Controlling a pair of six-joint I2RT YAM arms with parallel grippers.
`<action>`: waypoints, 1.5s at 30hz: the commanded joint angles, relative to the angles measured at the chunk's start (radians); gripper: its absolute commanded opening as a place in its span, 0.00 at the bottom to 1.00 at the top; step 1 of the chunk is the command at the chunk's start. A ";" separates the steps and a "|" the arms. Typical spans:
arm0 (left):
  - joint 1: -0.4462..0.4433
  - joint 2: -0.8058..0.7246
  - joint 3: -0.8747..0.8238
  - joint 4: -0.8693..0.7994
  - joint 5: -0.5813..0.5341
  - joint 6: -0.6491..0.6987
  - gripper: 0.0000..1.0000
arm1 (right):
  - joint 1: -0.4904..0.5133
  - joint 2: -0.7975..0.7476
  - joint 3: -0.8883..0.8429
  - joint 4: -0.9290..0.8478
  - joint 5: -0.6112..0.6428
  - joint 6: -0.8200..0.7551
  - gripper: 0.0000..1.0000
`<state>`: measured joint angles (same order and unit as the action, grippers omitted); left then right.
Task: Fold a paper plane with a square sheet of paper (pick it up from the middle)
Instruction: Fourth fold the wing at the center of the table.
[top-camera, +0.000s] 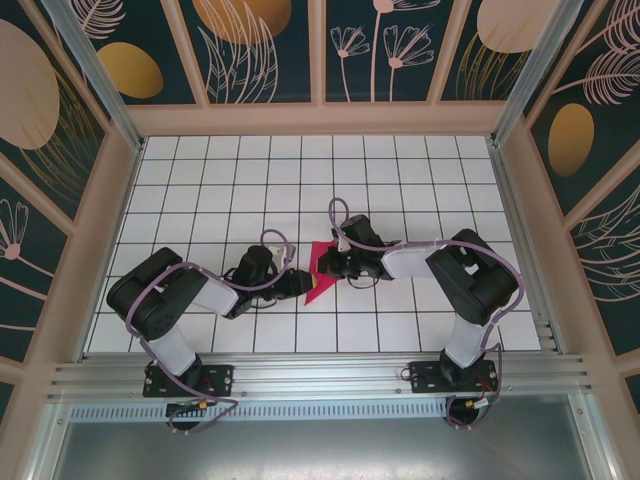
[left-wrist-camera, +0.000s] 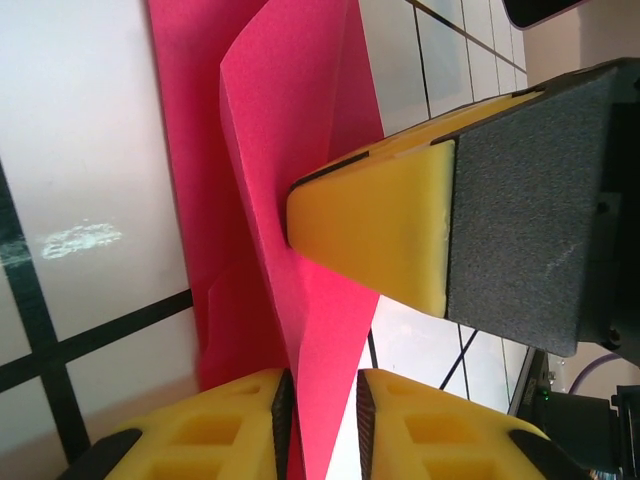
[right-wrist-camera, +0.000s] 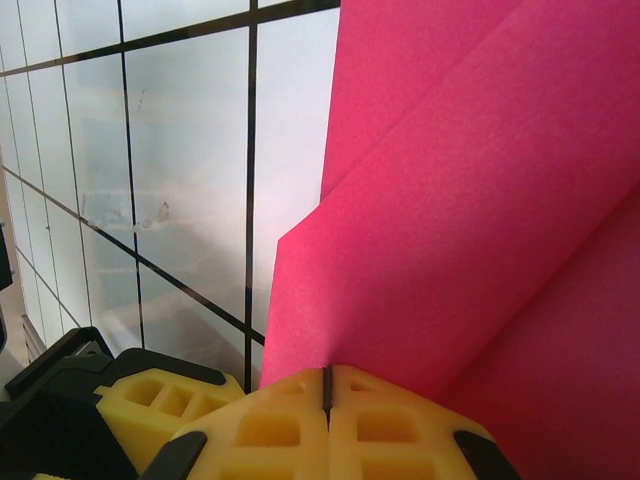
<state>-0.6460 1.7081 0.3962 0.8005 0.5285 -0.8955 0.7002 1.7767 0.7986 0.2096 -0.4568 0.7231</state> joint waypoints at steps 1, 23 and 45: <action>0.020 0.012 0.019 -0.076 -0.060 0.025 0.27 | 0.005 0.001 0.030 -0.017 0.023 0.002 0.01; 0.025 -0.017 0.076 -0.151 -0.106 0.054 0.10 | 0.005 -0.011 0.029 -0.026 0.024 -0.002 0.01; 0.023 0.035 0.012 -0.046 -0.041 0.023 0.04 | 0.053 -0.155 -0.034 -0.041 0.016 0.043 0.02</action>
<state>-0.6243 1.7134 0.4255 0.7303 0.4664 -0.8619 0.7296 1.6485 0.7967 0.1730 -0.4427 0.7364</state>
